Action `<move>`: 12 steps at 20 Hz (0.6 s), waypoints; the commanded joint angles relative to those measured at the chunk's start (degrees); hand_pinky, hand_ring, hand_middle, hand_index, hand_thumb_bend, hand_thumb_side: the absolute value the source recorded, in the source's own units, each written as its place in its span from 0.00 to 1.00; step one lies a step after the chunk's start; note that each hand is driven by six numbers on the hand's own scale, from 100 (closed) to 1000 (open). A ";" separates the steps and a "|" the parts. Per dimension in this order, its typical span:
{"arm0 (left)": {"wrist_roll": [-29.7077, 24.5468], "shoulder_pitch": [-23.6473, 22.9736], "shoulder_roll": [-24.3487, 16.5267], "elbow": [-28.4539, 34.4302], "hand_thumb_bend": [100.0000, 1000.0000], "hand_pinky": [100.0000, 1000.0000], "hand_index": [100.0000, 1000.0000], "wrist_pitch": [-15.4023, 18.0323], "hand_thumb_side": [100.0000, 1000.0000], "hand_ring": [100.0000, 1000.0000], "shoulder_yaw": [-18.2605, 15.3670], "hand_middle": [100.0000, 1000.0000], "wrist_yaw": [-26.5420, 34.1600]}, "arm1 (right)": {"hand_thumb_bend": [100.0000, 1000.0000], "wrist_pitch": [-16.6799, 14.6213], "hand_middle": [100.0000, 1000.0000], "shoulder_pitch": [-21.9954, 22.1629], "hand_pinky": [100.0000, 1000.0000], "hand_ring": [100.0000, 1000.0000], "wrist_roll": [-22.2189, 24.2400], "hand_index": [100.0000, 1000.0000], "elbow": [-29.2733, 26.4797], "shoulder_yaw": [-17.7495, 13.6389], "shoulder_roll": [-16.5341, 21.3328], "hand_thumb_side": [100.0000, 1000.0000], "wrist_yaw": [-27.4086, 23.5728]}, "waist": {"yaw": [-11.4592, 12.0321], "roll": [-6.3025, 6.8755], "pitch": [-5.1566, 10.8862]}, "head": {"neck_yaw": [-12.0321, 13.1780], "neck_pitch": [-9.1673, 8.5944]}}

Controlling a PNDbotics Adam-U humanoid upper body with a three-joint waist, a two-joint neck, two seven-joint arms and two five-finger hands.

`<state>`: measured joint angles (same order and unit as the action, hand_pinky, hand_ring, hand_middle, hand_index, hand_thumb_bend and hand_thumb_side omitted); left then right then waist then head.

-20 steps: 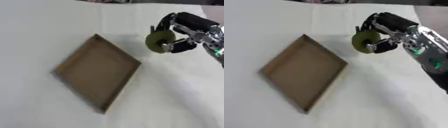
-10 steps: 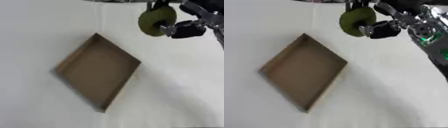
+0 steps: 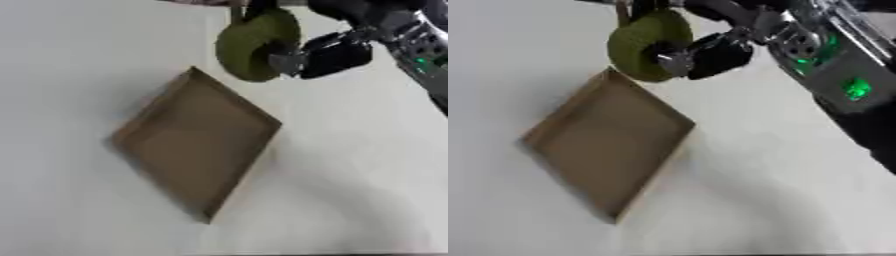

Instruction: Pick up objects on the table and place them in the box.

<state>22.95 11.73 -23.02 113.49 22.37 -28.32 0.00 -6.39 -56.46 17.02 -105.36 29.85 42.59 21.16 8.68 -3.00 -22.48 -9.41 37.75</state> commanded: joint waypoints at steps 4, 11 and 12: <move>-0.22 0.31 -1.00 1.10 0.00 0.67 0.80 -0.21 0.59 0.69 -0.20 0.65 0.04 | 0.00 0.38 0.60 -1.26 0.75 0.54 0.93 0.54 3.39 3.34 -5.56 0.05 2.45 | 0.30 0.25 1.45 | -0.18 0.14; -0.34 0.57 -0.92 1.10 0.00 0.67 0.80 -0.30 0.59 0.69 -0.20 0.65 0.20 | 0.00 -0.41 0.75 2.13 0.78 0.67 0.54 0.52 6.72 5.94 -8.50 0.05 8.04 | 0.67 0.03 1.37 | 0.01 0.10; -0.34 0.58 -0.92 1.10 0.00 0.67 0.80 -0.29 0.59 0.69 -0.20 0.65 0.21 | 0.00 -0.64 0.76 2.65 0.78 0.68 0.34 0.52 7.31 6.19 -8.79 0.04 9.54 | 0.73 0.03 1.35 | 0.03 0.08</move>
<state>22.71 11.81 -23.00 113.49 22.13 -28.32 0.19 -6.68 -53.12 17.52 -98.27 36.31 33.67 29.10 9.33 -3.31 -22.44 -9.45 37.76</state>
